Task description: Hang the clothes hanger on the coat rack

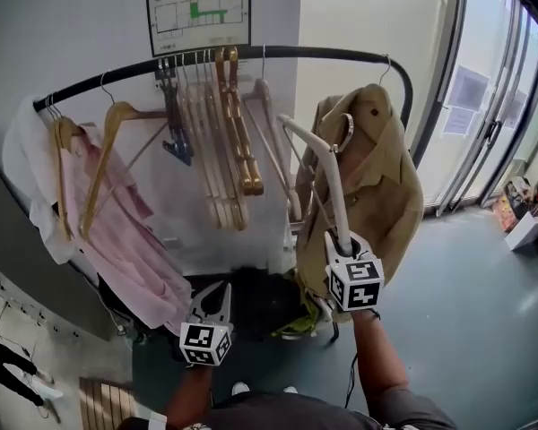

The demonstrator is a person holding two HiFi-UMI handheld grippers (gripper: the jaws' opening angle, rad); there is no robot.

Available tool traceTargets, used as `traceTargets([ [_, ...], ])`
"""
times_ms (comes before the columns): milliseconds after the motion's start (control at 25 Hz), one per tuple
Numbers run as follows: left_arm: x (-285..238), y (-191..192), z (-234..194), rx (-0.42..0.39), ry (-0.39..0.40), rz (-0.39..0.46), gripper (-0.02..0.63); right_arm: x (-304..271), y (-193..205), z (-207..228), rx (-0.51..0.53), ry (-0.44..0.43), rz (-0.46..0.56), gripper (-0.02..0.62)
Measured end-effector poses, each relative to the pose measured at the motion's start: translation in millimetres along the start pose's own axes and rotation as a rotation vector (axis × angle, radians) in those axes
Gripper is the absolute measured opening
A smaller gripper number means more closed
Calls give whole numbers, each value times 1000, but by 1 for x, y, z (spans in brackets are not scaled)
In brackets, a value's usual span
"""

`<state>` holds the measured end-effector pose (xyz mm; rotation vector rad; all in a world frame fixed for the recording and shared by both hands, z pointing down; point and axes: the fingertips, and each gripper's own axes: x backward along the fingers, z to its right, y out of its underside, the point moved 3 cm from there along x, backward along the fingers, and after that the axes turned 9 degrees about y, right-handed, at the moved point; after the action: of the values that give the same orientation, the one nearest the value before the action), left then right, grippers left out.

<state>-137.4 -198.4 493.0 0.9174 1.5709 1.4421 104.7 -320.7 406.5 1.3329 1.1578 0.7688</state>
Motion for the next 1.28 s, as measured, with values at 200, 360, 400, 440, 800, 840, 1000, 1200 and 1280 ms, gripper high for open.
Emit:
traceTargets([
  [200,2,0,-8,11,15,8,9,-30,-50,3,8,-8,11,69],
  [360,2,-3,-11,15,28,16,9,-48,-89,-1,-17,-31,54,69],
  [400,3,-4,-12,14,30,18,9,-52,-98,-1,-21,-32,65,69],
  [440,3,-5,-12,13,31,19,9,-56,-107,0,-20,-30,73,69],
  [800,14,-3,-22,31,12,28,9,-84,-130,11,36,0,13,69],
  [840,15,-1,-25,35,6,26,9,-86,-130,10,34,-1,5,69],
  [1000,14,1,-30,48,-11,26,9,-96,-128,7,39,-1,-28,69],
  [1200,17,-3,-31,45,-5,35,9,-97,-120,6,46,9,-48,69],
  [1280,18,-2,-31,47,-4,35,9,-96,-118,7,52,13,-47,69],
])
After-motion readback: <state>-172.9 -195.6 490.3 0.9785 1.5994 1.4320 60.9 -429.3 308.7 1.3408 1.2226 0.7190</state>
